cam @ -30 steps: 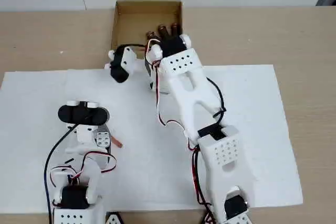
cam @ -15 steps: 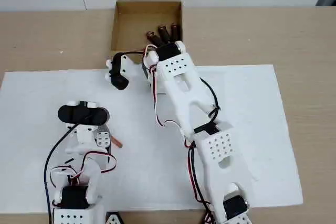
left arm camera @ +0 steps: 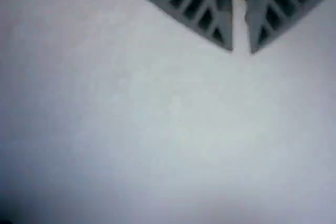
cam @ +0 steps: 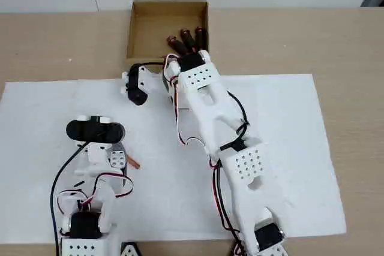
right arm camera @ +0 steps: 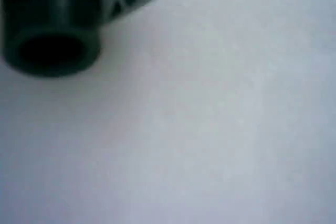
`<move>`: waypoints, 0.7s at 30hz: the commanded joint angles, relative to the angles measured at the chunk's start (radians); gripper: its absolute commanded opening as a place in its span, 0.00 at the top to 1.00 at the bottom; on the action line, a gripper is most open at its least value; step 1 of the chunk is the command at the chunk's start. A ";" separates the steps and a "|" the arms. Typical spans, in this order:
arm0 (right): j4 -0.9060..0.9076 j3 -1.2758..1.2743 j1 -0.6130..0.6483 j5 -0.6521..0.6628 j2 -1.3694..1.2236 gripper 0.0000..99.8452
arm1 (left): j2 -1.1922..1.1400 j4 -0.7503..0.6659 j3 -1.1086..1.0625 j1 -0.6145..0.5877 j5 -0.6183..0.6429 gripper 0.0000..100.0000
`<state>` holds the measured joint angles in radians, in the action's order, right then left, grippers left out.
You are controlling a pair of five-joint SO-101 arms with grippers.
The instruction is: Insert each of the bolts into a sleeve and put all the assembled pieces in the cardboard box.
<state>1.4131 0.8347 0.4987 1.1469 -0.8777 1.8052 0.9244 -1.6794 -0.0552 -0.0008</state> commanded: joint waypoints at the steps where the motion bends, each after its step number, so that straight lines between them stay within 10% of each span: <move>1: 0.007 0.028 0.015 0.005 0.010 0.99 | 0.008 -0.026 0.002 -0.006 0.005 0.99; 21: 0.280 0.322 -0.013 -0.353 0.288 1.00 | 0.008 -0.025 0.002 -0.003 0.000 0.99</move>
<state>1.6817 1.1063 0.4987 0.8600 -0.7196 1.8052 0.9244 -1.6794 -0.0552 -0.0008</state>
